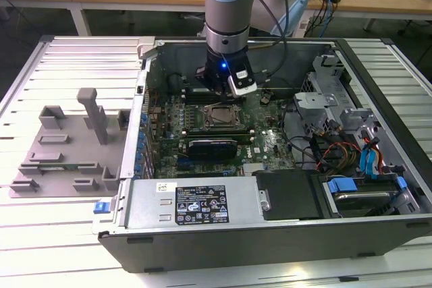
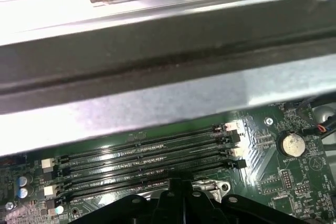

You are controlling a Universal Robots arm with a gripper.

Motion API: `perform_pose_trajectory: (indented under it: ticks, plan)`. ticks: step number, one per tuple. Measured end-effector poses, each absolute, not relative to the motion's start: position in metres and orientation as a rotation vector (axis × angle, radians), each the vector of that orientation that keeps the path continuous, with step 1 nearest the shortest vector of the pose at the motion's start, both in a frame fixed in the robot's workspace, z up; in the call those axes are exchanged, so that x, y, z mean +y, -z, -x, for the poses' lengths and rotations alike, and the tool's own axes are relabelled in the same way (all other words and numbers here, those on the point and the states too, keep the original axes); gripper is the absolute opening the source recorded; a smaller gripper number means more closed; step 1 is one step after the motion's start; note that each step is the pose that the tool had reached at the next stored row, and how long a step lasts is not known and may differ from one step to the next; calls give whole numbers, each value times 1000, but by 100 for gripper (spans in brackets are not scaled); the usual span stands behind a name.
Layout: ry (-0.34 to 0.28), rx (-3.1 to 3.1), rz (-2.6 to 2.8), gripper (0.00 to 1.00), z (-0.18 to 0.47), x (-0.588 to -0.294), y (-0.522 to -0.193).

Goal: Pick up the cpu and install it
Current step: 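Install the first cpu locking lever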

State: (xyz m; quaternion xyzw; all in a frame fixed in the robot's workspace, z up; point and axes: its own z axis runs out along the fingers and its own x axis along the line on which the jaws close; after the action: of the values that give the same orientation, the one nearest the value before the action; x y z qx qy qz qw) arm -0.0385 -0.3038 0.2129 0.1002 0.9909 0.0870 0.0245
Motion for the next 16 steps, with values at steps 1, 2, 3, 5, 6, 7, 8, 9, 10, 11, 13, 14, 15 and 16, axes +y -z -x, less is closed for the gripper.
perform_pose_trajectory:
  ticks: [1,2,3,5,6,7,8,9,10,11,13,14,15,16]
  plan:
    - [-268,3065,-310,11,39,-304,-213]
    - [-268,3065,-310,11,39,-304,-213]
    - [-268,3065,-310,11,39,-303,-214]
    - [-268,3065,-310,11,39,-302,-214]
    - [-268,3065,-310,11,39,-301,-214]
    - [-268,3065,-310,11,39,-300,-214]
    - [-268,3063,-310,11,40,-300,-214]
    - [-268,3059,-309,11,42,-300,-214]
    - [-269,3056,-308,11,43,-300,-213]
    - [-268,3053,-307,11,44,-300,-213]
    - [-268,3042,-305,11,47,-300,-212]
    - [-268,3039,-304,11,48,-300,-212]
    - [-268,3035,-303,11,49,-300,-211]
    - [-268,3027,-301,11,50,-300,-210]
